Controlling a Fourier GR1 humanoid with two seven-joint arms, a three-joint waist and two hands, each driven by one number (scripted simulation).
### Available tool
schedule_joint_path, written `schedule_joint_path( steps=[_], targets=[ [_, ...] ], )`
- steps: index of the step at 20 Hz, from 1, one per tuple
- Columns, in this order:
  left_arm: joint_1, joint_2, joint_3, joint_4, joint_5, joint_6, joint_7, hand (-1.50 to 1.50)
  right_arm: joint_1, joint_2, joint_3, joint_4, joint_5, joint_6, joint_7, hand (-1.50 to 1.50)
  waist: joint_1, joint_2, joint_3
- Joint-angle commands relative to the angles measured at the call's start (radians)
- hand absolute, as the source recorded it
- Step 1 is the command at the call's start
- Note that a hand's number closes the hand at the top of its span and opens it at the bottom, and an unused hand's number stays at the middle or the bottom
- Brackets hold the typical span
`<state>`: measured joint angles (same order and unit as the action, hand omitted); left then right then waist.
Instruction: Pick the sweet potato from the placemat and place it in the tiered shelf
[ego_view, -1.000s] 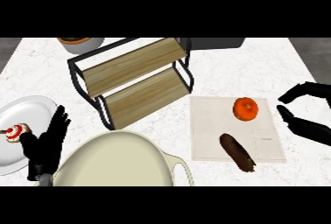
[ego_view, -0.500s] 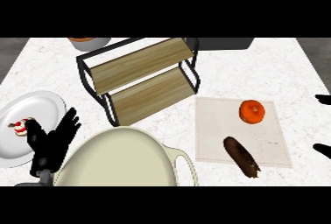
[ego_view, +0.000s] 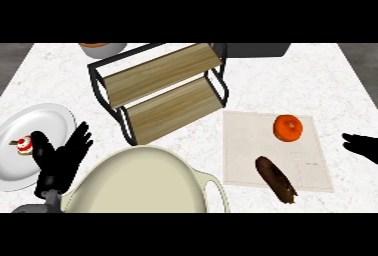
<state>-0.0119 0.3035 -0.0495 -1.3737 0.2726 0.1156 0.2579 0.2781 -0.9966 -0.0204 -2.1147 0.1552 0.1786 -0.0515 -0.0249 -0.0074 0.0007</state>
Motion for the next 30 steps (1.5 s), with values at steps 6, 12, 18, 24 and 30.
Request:
schedule_joint_path(
  steps=[6, 12, 18, 24, 30],
  targets=[
    [0.005, -0.006, -0.013, -0.020, -0.021, -0.011, 0.018, 0.00, -0.012, 0.101, 0.235, -0.313, 0.321, -0.037, 0.543, -1.50, 0.032, 0.007, -0.002],
    [-0.077, -0.032, -0.011, 0.023, -0.028, -0.001, 0.033, 0.00, -0.176, 0.197, 0.483, -0.192, 0.568, -0.056, 0.718, -1.50, 0.043, 0.010, -0.003],
    [-0.087, -0.038, 0.014, 0.090, -0.042, -0.010, 0.003, 0.00, -0.283, 0.345, 0.661, -0.085, 0.699, 0.064, 0.890, -1.50, 0.028, 0.008, -0.002],
    [-0.049, -0.032, 0.031, 0.066, -0.039, -0.046, -0.008, 0.00, -0.295, 0.452, 0.737, 0.099, 0.838, 0.055, 0.884, -1.50, 0.027, 0.008, -0.001],
    [-0.043, -0.065, 0.030, 0.052, -0.070, -0.034, 0.009, 0.00, -0.254, 0.525, 0.768, 0.072, 0.982, 0.071, 0.948, -1.50, 0.023, 0.007, -0.001]
  ],
)
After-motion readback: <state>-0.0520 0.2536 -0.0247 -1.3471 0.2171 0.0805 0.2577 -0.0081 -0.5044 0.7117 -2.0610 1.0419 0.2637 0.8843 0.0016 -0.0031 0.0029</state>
